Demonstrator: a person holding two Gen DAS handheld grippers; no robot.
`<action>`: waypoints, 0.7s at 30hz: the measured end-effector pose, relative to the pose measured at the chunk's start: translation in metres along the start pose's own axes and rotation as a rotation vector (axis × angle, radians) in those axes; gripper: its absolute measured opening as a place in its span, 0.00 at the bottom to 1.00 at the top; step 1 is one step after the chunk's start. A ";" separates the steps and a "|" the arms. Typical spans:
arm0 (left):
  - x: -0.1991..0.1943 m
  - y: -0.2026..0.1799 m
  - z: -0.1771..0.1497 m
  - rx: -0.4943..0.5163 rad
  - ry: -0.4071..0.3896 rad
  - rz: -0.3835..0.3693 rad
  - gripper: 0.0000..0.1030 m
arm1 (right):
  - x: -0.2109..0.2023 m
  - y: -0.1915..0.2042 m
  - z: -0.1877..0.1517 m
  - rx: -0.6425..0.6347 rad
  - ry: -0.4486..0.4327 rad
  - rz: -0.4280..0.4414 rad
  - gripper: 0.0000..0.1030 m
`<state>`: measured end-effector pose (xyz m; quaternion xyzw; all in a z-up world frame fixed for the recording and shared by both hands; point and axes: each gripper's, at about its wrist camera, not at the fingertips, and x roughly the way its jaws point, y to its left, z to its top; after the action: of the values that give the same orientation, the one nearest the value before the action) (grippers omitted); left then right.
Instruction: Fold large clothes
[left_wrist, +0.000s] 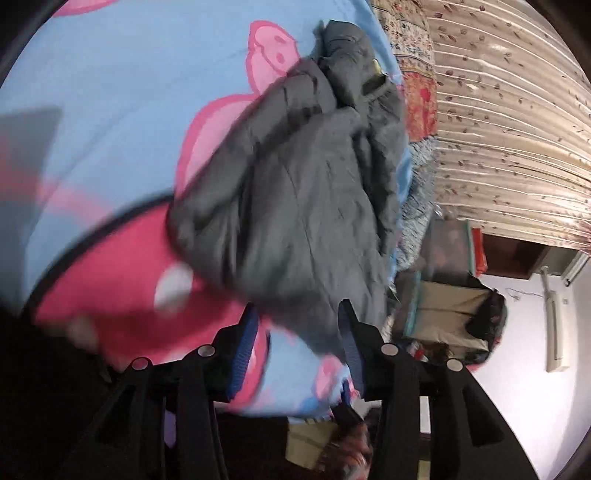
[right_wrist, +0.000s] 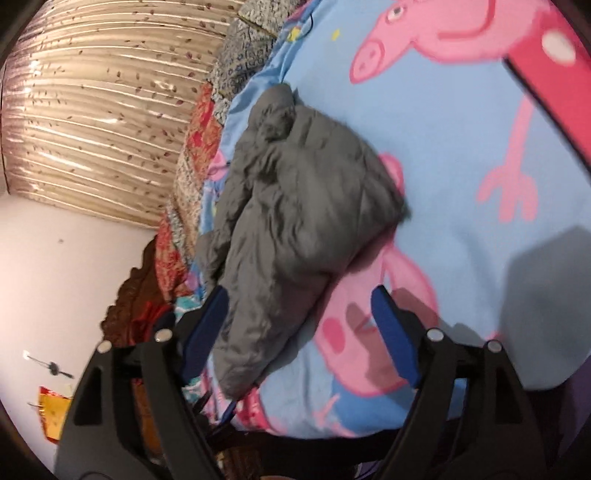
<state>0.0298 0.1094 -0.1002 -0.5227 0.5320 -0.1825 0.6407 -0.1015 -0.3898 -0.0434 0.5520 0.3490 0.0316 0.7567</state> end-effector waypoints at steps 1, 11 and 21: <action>0.007 0.003 0.007 -0.017 -0.003 0.004 0.18 | 0.005 -0.001 0.001 0.001 0.011 -0.014 0.75; 0.004 -0.008 0.053 0.018 -0.072 -0.024 0.00 | 0.050 0.008 0.049 0.050 -0.023 -0.014 0.14; -0.084 -0.013 0.044 0.158 -0.236 0.156 0.00 | 0.007 0.033 -0.039 -0.114 0.041 -0.145 0.19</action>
<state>0.0417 0.1921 -0.0526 -0.4456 0.4761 -0.1110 0.7500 -0.1071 -0.3418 -0.0242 0.4804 0.4011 0.0079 0.7799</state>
